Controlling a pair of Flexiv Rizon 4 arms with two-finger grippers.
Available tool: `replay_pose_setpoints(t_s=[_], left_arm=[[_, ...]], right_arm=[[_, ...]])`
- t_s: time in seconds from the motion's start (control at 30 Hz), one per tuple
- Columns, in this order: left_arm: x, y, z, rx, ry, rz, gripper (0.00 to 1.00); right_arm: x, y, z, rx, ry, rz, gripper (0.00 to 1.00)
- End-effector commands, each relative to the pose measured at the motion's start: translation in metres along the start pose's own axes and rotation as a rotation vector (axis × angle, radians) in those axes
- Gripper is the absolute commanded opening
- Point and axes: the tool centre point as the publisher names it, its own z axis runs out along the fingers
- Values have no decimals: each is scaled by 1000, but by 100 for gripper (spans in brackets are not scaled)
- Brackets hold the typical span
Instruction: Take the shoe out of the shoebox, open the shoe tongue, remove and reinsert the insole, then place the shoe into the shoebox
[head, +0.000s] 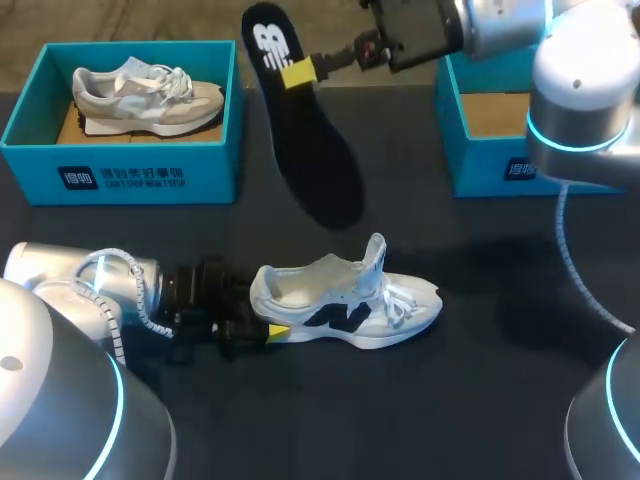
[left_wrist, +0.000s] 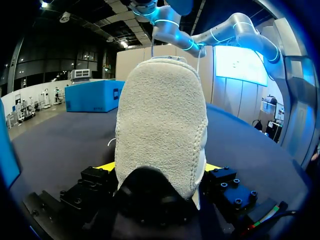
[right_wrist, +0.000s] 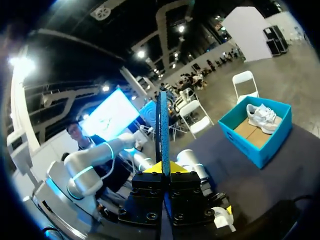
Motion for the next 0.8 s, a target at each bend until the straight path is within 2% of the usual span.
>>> replay_pose_setpoints(t_s=[0.03, 0.43, 0.57, 0.73, 0.8], left_arm=[[-3, 4, 2, -4, 1, -1, 0], [-3, 4, 2, -4, 1, -1, 0], [-3, 4, 2, -4, 1, -1, 0], [-3, 4, 2, -4, 1, -1, 0], [-3, 4, 2, -4, 1, -1, 0]], right_arm=[[19, -16, -18, -72, -34, 32, 0], [58, -31, -33, -130, -81, 65, 0], [70, -38, -38, -175, -104, 71, 0], [79, -44, -42, -183, -107, 77, 0], [82, -42, -44, -161, -127, 56, 0]])
